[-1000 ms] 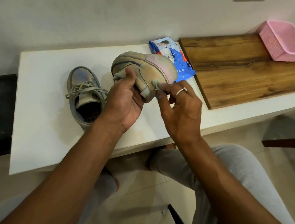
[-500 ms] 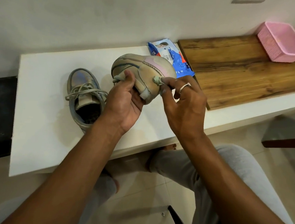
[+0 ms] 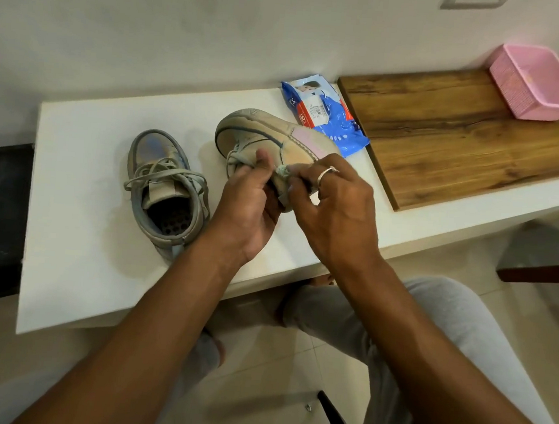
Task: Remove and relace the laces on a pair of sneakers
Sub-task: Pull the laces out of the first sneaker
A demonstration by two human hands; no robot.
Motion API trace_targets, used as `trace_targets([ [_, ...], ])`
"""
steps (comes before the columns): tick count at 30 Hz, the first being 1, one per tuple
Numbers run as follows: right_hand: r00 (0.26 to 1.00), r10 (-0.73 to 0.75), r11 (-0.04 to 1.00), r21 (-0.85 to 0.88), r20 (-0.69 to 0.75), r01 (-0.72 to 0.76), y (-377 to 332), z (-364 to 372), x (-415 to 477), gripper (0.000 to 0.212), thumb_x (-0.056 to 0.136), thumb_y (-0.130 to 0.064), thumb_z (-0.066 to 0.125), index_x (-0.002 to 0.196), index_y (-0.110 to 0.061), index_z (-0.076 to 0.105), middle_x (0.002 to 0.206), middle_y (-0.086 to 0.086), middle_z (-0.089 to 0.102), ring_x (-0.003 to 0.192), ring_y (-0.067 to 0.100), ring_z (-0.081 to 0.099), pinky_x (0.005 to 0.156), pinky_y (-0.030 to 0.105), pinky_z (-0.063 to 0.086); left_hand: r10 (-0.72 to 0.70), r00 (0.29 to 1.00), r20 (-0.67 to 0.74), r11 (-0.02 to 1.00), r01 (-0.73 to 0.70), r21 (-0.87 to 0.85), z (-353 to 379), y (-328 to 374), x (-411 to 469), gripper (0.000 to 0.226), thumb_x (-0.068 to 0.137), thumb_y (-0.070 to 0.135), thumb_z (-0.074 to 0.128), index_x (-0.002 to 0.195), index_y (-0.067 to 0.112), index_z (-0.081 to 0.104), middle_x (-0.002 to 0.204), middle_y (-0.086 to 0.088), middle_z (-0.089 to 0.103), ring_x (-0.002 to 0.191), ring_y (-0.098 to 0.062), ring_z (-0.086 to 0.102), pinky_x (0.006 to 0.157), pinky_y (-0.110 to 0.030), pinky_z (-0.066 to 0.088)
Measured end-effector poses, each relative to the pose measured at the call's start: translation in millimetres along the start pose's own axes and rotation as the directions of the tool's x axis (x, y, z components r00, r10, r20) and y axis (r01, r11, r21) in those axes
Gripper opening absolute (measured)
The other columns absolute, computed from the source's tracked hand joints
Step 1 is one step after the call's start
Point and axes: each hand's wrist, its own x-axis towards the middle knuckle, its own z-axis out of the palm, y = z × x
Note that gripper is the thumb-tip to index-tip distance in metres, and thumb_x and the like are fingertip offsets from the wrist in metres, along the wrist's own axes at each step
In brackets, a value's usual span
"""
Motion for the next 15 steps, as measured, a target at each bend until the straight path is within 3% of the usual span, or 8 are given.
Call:
trace_targets([
  [4, 0.994, 0.054, 0.998, -0.026, -0.097, -0.056, 8, -9, 9, 0.018, 0.09, -0.019, 0.068, 0.104, -0.01, 0.076, 0.093, 0.004, 0.067, 0.076, 0.012, 0.06, 0.065, 0.032, 0.055, 0.003, 1.0, -0.017, 1.0, -0.003, 0.004, 2, 0, -1, 0.036, 0.104, 0.031, 0.038, 0.131, 0.012, 0.052, 0.118, -0.008, 0.069, 0.106, -0.018, 0.068, 0.09, -0.033, 0.055],
  [8, 0.998, 0.012, 1.0, -0.006, 0.054, -0.012, 0, -1, -1, 0.021, 0.091, -0.022, 0.066, 0.106, -0.011, 0.076, 0.092, 0.005, 0.066, 0.076, 0.017, 0.062, 0.065, 0.04, 0.056, -0.001, 1.0, -0.013, 1.0, 0.001, 0.005, 1, -4, 1, 0.033, 0.105, 0.029, 0.036, 0.122, 0.01, 0.057, 0.106, -0.008, 0.073, 0.097, -0.019, 0.07, 0.081, -0.032, 0.057],
  [13, 0.995, 0.07, 0.997, -0.035, -0.072, -0.073, 11, -9, 10, 0.019, 0.09, -0.02, 0.066, 0.103, -0.011, 0.076, 0.093, 0.003, 0.067, 0.079, 0.014, 0.061, 0.068, 0.037, 0.055, 0.006, 1.0, -0.027, 1.0, -0.006, 0.013, 3, -5, 2, 0.035, 0.105, 0.03, 0.037, 0.13, 0.011, 0.053, 0.112, -0.004, 0.072, 0.102, -0.015, 0.069, 0.083, -0.029, 0.056],
  [15, 0.999, 0.054, 0.998, -0.033, -0.01, -0.054, 7, -6, 5, 0.019, 0.091, -0.021, 0.064, 0.103, -0.011, 0.076, 0.093, 0.003, 0.066, 0.078, 0.015, 0.061, 0.067, 0.038, 0.055, 0.001, 1.0, -0.013, 1.0, 0.0, 0.025, 3, -8, 2, 0.032, 0.105, 0.029, 0.036, 0.123, 0.013, 0.056, 0.106, -0.003, 0.073, 0.097, -0.014, 0.07, 0.079, -0.028, 0.056],
])
